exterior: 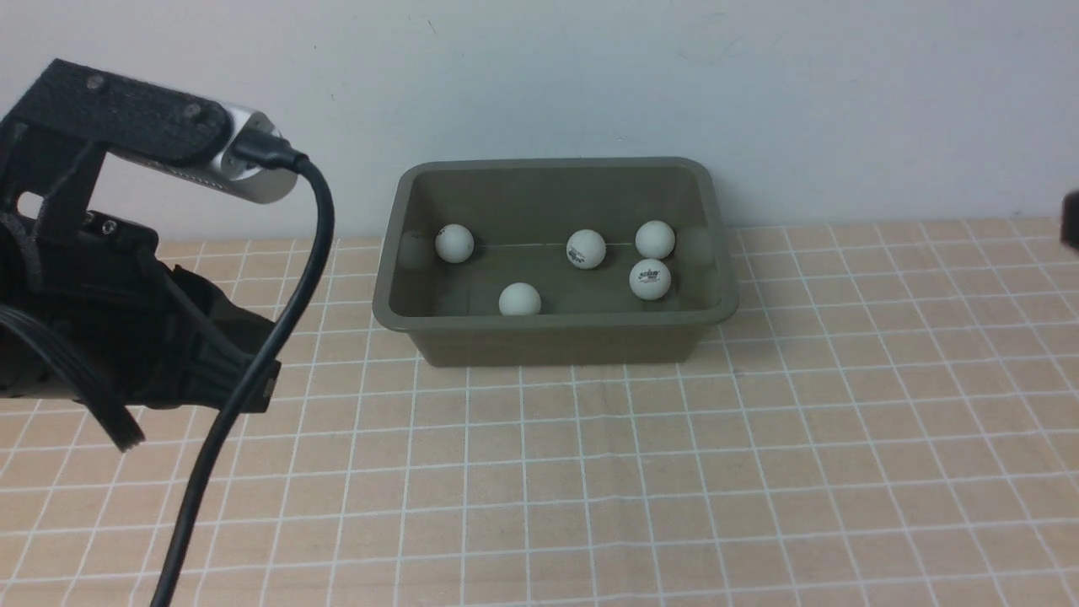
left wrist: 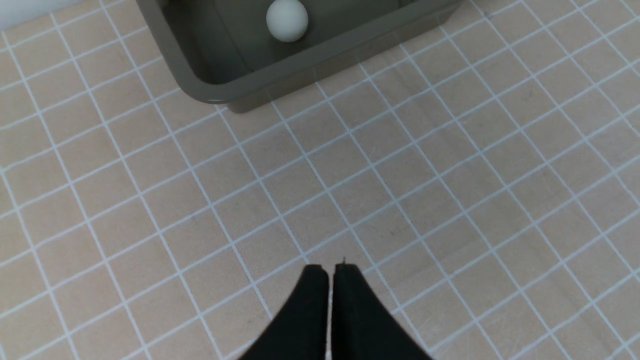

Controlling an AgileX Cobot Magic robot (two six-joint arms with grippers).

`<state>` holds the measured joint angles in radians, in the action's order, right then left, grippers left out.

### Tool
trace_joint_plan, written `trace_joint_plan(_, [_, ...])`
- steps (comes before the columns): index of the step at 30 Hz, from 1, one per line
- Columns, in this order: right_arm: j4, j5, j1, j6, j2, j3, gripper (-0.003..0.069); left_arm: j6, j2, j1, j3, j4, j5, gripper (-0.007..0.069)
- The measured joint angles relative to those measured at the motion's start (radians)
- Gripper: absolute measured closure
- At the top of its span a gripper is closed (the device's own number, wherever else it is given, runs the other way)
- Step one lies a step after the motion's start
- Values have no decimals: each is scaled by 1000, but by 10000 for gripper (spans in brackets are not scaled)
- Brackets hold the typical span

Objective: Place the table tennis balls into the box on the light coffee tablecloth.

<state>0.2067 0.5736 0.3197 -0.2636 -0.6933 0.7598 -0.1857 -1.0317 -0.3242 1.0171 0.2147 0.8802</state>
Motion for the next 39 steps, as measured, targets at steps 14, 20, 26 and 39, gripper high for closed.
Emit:
trace_joint_plan(14, [86, -540, 0, 1, 105, -552, 658, -30, 0, 0, 0, 4, -1, 662])
trace_joint_plan(20, [89, -678, 0, 1, 106, -584, 658, -36, 0, 0, 0, 7, 0, 662])
trace_joint_plan(26, [89, -483, 0, 1, 208, -566, 658, -38, 0, 0, 0, 8, 5, 662])
trace_joint_plan(39, [-2, -79, 0, 17, 563, -471, 658, -45, 0, 0, 0, 8, 7, 662])
